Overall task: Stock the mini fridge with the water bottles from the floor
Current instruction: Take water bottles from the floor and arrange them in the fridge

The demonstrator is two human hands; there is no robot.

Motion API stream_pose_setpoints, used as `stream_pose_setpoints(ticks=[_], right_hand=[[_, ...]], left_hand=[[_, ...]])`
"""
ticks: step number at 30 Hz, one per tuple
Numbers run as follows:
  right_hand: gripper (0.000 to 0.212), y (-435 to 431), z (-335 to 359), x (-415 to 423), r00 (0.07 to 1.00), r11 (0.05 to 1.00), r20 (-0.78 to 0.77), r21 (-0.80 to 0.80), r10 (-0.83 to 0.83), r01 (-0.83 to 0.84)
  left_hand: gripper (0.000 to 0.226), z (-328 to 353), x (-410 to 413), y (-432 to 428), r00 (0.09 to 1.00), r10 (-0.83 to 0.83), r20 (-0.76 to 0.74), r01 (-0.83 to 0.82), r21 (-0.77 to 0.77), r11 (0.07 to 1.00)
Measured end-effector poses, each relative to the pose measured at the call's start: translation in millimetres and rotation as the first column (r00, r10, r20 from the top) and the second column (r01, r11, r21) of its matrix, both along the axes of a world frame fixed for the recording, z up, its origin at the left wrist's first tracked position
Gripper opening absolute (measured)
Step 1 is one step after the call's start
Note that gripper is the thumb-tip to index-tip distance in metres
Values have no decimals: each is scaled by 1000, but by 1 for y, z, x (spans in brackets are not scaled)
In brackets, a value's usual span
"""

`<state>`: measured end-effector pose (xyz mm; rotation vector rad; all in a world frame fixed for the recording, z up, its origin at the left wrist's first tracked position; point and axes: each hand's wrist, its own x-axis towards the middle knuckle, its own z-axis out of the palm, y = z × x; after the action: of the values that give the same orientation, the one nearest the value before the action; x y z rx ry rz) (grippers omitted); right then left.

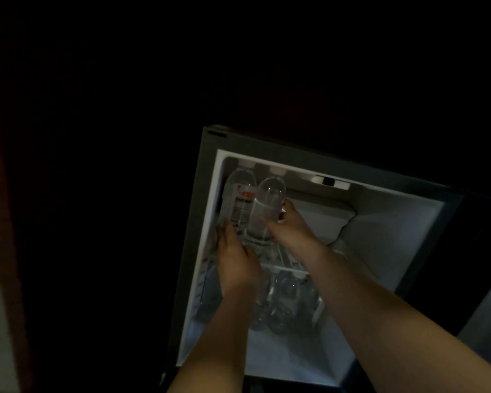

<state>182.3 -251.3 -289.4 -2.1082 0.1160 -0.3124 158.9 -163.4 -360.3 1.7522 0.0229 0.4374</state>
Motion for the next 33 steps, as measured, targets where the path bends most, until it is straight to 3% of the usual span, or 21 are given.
stream_pose_setpoints(ticks=[4,8,10,12,14,16,18,25,30,33], right_hand=[[54,-2,-3,-15,996,998,-83,-51,40,-44],[10,-15,-1,-40,983,976,-184,-214,8,-48],[16,-24,1,-54,955,969,-296,-230,21,-92],[9,-34,6,-75,904,934,-424,-300,55,-197],[13,-45,10,-98,850,886,-523,-359,70,-293],[14,-55,16,-124,802,844,-594,-396,65,-362],[18,-64,23,-151,765,828,-642,-398,56,-395],[27,-102,35,-245,754,769,-656,-468,29,-436],[8,-143,39,-310,747,745,-665,-497,2,-445],[10,-168,40,-349,750,765,-661,-495,-24,-412]], left_hand=[[54,2,-1,9,999,-36,33,37,-28,999],[32,17,-15,25,997,-6,73,-7,177,984],[23,28,-26,34,991,-129,37,115,266,957],[26,40,-44,41,948,-308,-78,312,413,856],[32,50,-66,44,846,-436,-305,532,533,658],[36,56,-86,44,725,-464,-509,689,539,484],[37,62,-106,42,658,-429,-619,753,543,371],[42,85,-165,7,611,-432,-663,778,602,178],[46,101,-217,-38,547,-478,-687,784,621,3],[47,112,-255,-72,505,-525,-685,787,615,-47]])
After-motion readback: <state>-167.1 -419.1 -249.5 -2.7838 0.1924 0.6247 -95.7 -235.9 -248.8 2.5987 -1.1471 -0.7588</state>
